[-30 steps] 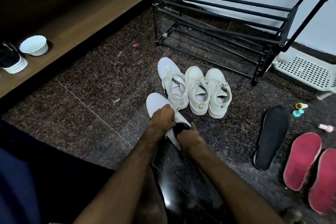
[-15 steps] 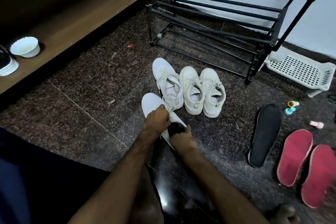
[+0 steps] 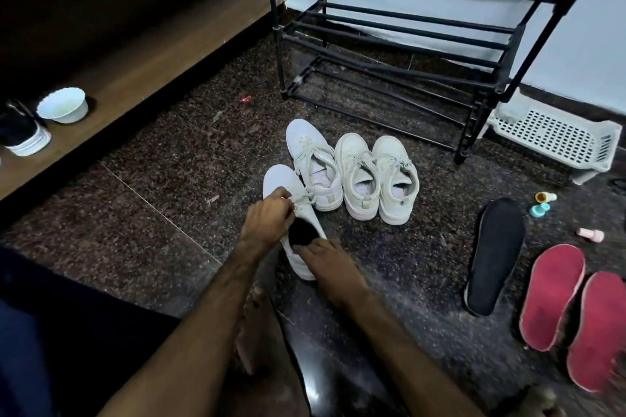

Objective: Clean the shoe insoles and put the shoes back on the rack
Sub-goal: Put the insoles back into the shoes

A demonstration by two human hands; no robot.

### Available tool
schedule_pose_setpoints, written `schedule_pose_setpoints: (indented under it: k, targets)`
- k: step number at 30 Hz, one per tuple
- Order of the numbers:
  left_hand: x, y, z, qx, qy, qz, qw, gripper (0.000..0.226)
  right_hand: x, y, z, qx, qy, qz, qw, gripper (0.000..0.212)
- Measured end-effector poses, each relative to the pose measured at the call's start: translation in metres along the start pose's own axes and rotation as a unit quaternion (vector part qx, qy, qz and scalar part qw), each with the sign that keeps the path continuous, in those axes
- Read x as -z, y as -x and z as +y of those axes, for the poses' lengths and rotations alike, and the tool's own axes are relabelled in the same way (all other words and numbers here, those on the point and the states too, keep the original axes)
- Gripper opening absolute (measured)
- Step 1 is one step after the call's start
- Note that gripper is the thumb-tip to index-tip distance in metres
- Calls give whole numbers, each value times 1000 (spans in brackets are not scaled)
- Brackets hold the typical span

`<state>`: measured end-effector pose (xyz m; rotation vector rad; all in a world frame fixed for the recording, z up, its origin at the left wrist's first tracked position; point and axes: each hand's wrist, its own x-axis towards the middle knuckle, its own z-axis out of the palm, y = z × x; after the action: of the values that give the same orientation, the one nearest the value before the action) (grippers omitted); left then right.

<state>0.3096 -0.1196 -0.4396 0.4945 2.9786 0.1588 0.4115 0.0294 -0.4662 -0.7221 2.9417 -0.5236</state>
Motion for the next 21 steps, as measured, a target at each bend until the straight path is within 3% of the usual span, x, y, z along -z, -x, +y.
schedule_pose_setpoints:
  k: [6, 10, 15, 21]
  targets:
    - [1, -14, -25, 1, -85, 37, 996, 24, -19, -18, -6, 0, -31, -32, 999, 78]
    - [2, -42, -56, 13, -145, 29, 989, 18, -21, -27, -5, -8, -25, -59, 998, 72]
    - [3, -62, -71, 66, -93, 18, 993, 22, -28, -28, 13, -42, -25, -103, 993, 75]
    - [-6, -52, -80, 46, -3, 15, 999, 17, -35, -22, 19, -69, -38, -134, 988, 75]
